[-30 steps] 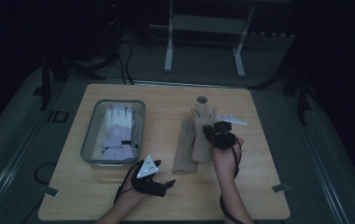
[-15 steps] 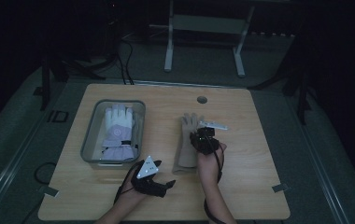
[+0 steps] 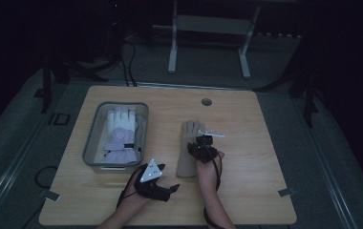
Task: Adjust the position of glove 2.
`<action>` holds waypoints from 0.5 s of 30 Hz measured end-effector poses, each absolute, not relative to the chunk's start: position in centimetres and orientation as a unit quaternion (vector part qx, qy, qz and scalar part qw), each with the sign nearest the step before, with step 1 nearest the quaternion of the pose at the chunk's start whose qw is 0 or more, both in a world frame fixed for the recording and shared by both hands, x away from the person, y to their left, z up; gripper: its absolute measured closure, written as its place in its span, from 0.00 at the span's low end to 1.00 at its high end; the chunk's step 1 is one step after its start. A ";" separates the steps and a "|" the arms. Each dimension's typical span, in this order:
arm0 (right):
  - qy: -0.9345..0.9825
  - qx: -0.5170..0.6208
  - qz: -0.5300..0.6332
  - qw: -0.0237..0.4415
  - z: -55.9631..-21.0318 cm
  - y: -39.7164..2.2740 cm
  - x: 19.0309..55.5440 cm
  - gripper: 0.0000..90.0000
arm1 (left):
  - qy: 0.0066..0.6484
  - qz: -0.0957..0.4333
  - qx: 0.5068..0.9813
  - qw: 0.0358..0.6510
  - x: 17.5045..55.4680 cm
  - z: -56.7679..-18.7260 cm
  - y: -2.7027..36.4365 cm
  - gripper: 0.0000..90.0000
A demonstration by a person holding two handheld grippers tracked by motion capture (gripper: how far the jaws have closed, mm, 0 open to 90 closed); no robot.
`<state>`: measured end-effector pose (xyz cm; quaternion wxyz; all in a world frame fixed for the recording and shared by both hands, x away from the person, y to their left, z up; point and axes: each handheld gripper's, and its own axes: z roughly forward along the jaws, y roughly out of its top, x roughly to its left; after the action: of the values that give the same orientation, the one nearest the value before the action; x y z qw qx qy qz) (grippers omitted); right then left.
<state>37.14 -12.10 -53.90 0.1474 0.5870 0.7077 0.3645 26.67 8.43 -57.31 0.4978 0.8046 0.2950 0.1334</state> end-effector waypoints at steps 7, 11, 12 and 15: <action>0.723 0.563 0.370 0.155 -53.1 -12.5 36.9 0.55 | 0.296 0.128 0.804 0.500 26.7 -57.3 8.4 0.10; 0.731 0.547 0.378 0.154 -52.0 -14.2 36.8 0.37 | 0.295 0.130 0.802 0.503 26.7 -57.3 8.4 0.10; 0.732 0.547 0.377 0.151 -51.8 -14.6 36.8 0.29 | 0.295 0.132 0.802 0.503 26.7 -57.3 8.3 0.11; 0.744 0.532 0.382 0.130 -51.5 -15.4 36.8 0.22 | 0.295 0.133 0.801 0.504 26.7 -57.3 8.3 0.10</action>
<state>36.82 -15.36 -51.50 0.1298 0.5324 0.7441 0.3823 26.66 8.29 -57.26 0.5044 0.8006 0.2946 0.1335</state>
